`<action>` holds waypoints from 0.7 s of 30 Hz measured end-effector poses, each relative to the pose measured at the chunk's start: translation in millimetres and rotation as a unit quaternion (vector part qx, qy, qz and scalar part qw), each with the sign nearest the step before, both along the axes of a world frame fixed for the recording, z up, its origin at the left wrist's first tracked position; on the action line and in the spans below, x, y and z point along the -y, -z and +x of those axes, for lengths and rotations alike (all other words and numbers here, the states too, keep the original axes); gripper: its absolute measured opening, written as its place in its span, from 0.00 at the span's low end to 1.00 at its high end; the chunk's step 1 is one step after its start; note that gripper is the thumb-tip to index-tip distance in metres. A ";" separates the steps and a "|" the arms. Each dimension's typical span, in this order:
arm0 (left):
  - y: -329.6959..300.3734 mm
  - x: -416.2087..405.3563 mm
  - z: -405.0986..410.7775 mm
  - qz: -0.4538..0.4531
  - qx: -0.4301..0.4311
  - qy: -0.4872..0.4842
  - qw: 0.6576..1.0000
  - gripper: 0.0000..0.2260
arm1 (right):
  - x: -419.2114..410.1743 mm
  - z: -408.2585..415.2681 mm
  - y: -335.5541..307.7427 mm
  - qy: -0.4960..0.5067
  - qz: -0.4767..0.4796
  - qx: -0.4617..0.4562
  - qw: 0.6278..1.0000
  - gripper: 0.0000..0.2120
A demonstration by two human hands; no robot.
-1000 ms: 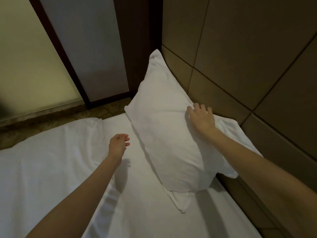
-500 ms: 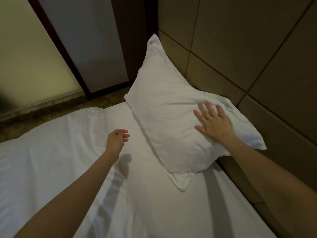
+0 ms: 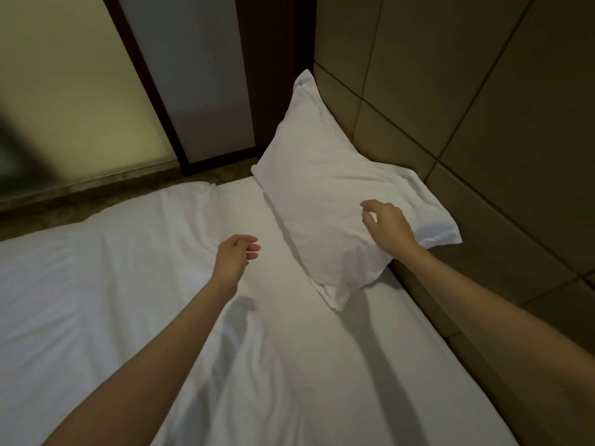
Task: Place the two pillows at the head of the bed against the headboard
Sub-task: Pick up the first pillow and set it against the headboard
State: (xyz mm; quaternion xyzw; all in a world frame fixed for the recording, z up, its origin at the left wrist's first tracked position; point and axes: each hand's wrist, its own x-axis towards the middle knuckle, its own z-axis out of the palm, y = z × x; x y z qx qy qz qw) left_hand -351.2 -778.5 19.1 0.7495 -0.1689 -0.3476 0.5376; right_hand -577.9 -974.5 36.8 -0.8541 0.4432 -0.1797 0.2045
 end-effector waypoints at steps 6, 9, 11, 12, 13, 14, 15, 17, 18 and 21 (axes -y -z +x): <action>-26.2 -92.0 -29.4 -0.038 -0.008 -0.031 0.999 0.13 | -102.0 3.0 -25.3 -0.020 0.086 0.089 0.992 0.11; -36.9 -138.3 -36.3 -0.054 -0.012 -0.054 0.997 0.13 | -155.9 1.3 -35.3 -0.019 0.126 0.135 0.983 0.09; -40.3 -169.6 -41.5 -0.055 -0.012 -0.062 0.996 0.14 | -191.8 -1.6 -40.2 -0.022 0.157 0.159 0.974 0.09; -40.0 -182.7 -44.0 -0.055 -0.012 -0.065 0.996 0.14 | -206.4 -2.8 -41.7 -0.023 0.168 0.165 0.972 0.08; -39.8 -200.1 -48.3 -0.052 -0.012 -0.069 0.996 0.14 | -224.5 -5.1 -42.3 -0.026 0.177 0.168 0.969 0.08; -39.1 -210.8 -51.8 -0.049 -0.012 -0.073 0.996 0.14 | -236.1 -7.4 -43.1 -0.026 0.186 0.172 0.967 0.08; -37.8 -225.3 -56.3 -0.045 -0.012 -0.079 0.996 0.14 | -250.8 -10.6 -42.7 -0.024 0.198 0.179 0.963 0.09; -34.0 -247.6 -65.4 -0.037 -0.011 -0.087 0.995 0.14 | -272.8 -16.7 -40.9 -0.018 0.223 0.191 0.956 0.09; -32.0 -260.9 -71.6 -0.032 -0.011 -0.091 0.995 0.14 | -285.8 -20.6 -38.9 -0.018 0.237 0.193 0.952 0.09; -25.4 -290.7 -86.2 -0.026 -0.014 -0.098 0.995 0.14 | -313.5 -28.0 -32.2 -0.018 0.279 0.205 0.938 0.10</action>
